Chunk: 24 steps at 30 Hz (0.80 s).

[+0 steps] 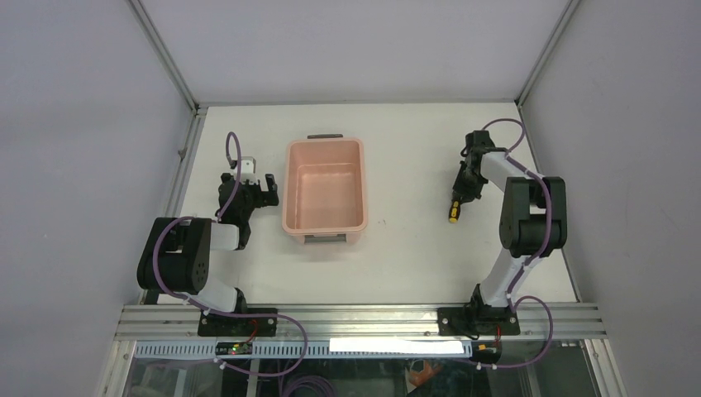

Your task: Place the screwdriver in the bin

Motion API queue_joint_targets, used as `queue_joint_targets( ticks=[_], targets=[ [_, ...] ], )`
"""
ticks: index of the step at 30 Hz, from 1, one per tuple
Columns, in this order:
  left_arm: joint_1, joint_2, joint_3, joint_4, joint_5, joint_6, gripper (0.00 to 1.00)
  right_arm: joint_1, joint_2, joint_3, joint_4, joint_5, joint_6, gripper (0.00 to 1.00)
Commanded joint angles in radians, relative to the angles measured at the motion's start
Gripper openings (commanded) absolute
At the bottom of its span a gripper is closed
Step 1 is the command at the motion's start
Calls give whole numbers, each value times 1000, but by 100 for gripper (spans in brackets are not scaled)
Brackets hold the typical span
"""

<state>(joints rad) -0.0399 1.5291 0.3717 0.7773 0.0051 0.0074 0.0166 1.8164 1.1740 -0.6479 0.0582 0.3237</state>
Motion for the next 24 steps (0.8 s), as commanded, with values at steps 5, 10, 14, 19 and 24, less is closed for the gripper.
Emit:
queue_joint_targets(
  ticks=[5, 10, 14, 19, 24],
  targets=[
    [-7, -21, 12, 27, 10, -17, 99, 0, -122, -29, -71, 0, 27, 0],
    [-6, -22, 12, 27, 9, -17, 99, 3, -215, 82, -207, 22, 19, 0],
    [-6, -22, 12, 27, 10, -17, 99, 20, -264, 169, -294, 17, 32, 0],
    [-7, -22, 12, 27, 10, -17, 99, 106, -297, 268, -369, -14, 71, 0],
    [-7, -22, 12, 27, 10, -17, 99, 334, -236, 490, -472, -89, 91, 0]
  ],
)
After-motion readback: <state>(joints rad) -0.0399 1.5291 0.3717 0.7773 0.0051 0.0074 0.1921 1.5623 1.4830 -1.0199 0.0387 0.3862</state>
